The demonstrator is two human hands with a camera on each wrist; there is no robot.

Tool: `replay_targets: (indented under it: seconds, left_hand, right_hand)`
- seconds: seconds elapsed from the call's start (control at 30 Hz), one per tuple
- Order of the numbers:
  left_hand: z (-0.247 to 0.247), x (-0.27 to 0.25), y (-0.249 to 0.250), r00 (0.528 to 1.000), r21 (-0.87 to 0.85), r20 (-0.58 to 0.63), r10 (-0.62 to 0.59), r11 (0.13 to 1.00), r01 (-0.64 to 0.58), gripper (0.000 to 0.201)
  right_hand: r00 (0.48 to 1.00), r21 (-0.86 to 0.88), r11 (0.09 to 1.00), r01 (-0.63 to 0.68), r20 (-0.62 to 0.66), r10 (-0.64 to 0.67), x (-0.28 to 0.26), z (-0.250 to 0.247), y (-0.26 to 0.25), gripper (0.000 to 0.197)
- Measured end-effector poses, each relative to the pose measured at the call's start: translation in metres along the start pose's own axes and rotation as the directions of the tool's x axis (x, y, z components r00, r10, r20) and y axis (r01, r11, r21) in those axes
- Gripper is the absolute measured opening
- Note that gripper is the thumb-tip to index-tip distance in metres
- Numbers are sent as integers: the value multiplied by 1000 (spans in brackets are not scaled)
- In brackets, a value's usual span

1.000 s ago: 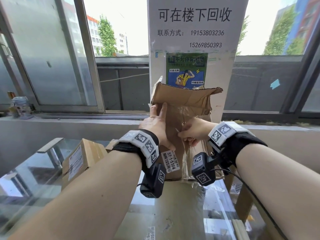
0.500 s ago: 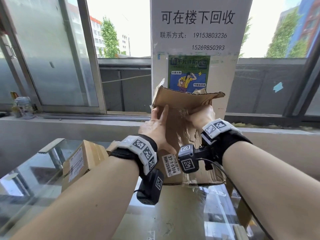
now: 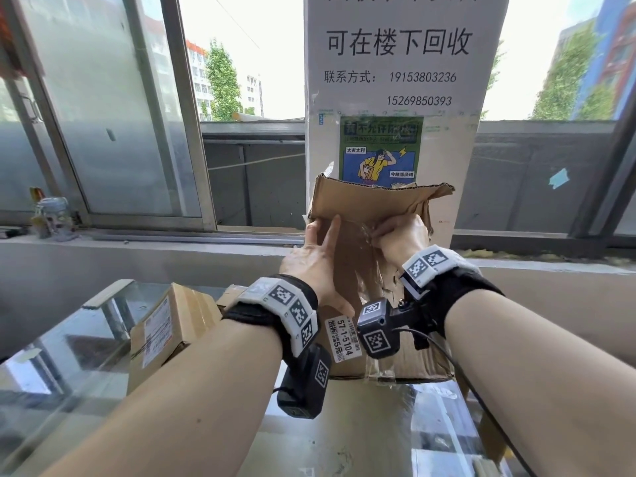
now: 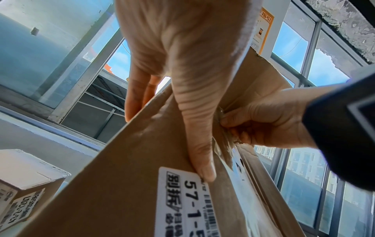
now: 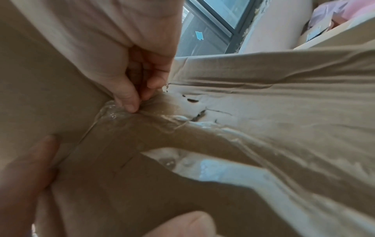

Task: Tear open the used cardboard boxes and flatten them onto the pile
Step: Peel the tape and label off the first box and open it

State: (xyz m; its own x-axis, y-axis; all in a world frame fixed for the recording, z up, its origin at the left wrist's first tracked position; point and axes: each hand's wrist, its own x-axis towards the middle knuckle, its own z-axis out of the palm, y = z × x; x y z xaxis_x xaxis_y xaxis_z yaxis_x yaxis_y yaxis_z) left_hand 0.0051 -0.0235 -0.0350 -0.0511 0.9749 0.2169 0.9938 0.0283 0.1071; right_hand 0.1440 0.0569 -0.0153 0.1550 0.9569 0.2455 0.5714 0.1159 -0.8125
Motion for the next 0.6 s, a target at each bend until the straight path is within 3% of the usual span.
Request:
replay_targets:
  seconds: [0.23,0.33,0.43,0.6]
  left_hand:
    - [2,0,0,1000,1,7,16,1000,-16,156]
    - [1,-4,0,1000,5,3,13,1000,-13,153]
    - [0,-6,0,1000,-3,-6,17,1000,-17,152]
    - [-1,-6,-1,1000,-24,-1,12,1000,-12,154]
  right_hand:
    - [992,-71,990,124,40,-121,-16,-4,6,21]
    - [991,-92,987,135,20,-134,-19,-4,4,4]
    - [991,-82,988,134,-21,-136,-22,-3,3,19]
    - [985,1,991,133,-109,-132,-26,-1,0,20]
